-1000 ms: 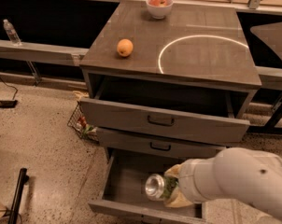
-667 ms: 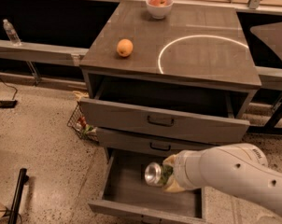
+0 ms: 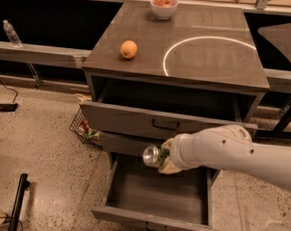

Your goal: Place green can into bottom drawer

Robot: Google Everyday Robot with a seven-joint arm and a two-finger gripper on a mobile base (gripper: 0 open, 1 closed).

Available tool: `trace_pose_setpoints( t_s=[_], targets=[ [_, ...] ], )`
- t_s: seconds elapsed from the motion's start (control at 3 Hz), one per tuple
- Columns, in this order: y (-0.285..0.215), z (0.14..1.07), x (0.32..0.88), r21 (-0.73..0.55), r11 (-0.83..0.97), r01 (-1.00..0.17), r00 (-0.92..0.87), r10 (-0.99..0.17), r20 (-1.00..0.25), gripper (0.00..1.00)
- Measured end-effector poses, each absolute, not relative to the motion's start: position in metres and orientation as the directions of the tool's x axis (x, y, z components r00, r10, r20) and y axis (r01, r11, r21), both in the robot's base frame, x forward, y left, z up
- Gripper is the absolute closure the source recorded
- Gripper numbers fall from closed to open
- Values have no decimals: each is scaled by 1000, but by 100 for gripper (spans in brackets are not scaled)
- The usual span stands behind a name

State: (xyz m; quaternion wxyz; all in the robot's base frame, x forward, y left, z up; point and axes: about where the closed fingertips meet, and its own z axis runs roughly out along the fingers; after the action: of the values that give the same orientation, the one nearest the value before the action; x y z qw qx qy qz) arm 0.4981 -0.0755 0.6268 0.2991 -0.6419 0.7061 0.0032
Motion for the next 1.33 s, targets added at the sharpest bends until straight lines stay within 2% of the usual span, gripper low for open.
trace_pose_setpoints(
  t_s=[0.67, 1.0, 1.33],
  targets=[
    [-112, 571, 485, -301, 230, -925, -101, -916, -388, 100],
    [-125, 524, 467, -244, 249, -937, -138, -907, -397, 100],
    [-128, 481, 467, -243, 239, -940, -115, -894, -433, 100]
  ],
)
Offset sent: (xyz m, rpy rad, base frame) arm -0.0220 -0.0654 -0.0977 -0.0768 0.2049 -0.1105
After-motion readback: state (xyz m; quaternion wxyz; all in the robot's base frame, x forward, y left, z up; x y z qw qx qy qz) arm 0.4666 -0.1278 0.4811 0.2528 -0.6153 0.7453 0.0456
